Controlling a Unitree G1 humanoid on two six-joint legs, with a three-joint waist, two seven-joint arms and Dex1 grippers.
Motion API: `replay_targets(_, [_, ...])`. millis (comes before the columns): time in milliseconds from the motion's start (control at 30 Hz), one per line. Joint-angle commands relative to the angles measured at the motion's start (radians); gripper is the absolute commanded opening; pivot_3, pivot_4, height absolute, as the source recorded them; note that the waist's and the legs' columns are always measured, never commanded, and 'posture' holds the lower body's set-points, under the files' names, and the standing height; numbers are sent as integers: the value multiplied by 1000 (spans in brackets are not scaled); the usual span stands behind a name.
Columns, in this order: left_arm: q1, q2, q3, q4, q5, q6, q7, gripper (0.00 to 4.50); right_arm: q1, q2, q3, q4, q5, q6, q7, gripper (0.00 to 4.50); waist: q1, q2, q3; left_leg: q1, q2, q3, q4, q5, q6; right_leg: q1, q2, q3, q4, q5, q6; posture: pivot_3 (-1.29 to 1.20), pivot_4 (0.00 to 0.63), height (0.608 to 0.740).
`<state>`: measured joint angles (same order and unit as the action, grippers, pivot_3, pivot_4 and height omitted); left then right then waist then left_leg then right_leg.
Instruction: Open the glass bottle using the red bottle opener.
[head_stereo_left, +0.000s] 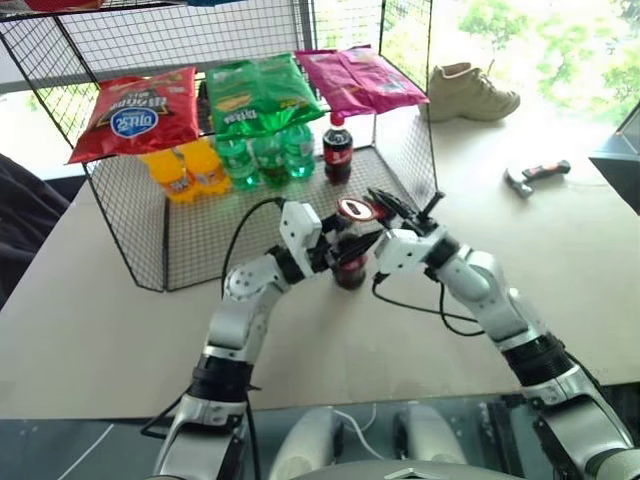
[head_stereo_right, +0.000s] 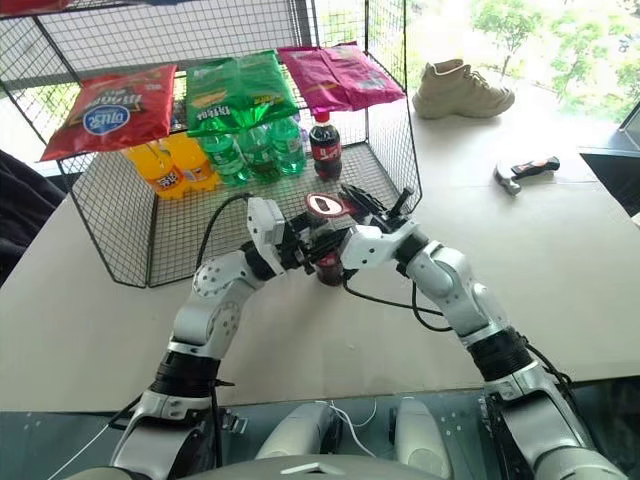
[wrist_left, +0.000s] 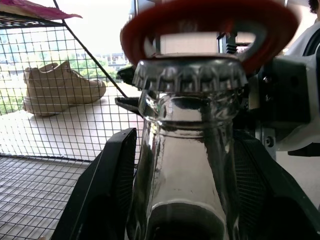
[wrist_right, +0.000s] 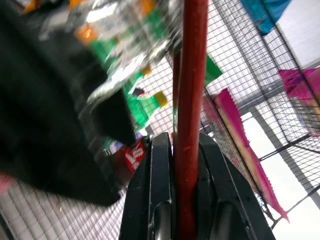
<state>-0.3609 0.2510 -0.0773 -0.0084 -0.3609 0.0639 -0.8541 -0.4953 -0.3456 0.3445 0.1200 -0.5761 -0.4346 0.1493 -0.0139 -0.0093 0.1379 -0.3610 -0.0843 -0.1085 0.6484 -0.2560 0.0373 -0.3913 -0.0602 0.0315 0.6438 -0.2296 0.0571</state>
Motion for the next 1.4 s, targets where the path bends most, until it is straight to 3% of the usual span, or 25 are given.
replay_targets(33, [-25,-6,-9,-8,-2,10,9,2114,17,0,99,78,-73,-28,24,0,0,0,0,0,0,0,0,0,0,0,0,0,0,0,0,0,150,740])
replay_targets(767, [-26,-17,-10,6,5,14,15,2114,-10,-5,117,103,-64,-86,68,0,0,1,-1,0,0,0,0,-2,3,0,0,0,0,0,0,0,150,740])
replay_targets(1400, [-49,-32,-31,80,16,-15,-8,2114,-225,-257,48,246,-117,-239,11,0,17,1,1,-2,-1,-2,0,-2,3,1,-1,-2,-3,0,0,0,150,740])
